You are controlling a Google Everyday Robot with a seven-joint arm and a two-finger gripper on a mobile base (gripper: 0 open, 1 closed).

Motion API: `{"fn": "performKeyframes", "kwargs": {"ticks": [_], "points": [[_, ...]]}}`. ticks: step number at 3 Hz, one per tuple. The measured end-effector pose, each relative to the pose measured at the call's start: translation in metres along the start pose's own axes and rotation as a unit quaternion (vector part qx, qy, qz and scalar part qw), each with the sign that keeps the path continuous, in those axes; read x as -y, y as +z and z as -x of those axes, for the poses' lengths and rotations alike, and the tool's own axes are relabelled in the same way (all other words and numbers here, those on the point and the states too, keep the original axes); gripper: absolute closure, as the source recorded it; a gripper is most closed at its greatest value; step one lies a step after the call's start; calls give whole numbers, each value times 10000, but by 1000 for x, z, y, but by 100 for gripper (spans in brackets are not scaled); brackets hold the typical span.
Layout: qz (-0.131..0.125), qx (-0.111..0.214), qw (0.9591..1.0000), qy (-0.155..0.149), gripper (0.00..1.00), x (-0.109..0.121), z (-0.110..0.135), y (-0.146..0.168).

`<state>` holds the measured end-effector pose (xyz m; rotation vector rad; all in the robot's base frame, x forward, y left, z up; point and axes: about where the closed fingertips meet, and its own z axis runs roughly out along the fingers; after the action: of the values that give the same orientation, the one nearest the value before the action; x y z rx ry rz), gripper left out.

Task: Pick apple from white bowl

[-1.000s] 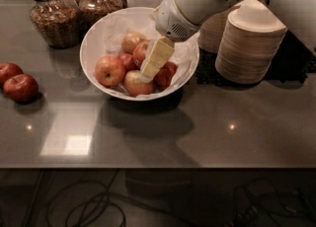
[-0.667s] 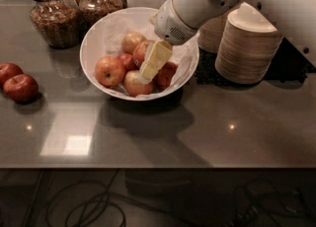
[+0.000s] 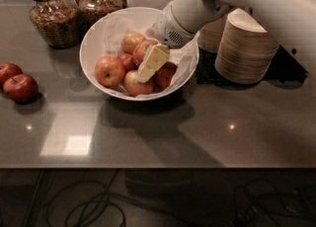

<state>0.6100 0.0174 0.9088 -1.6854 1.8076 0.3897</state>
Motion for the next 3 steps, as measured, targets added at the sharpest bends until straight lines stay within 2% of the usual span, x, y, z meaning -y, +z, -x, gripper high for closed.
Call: {"fn": "performKeyframes", "kwargs": {"ticks": [3], "points": [[9, 16, 10000, 67, 89, 2, -4, 1]]}}
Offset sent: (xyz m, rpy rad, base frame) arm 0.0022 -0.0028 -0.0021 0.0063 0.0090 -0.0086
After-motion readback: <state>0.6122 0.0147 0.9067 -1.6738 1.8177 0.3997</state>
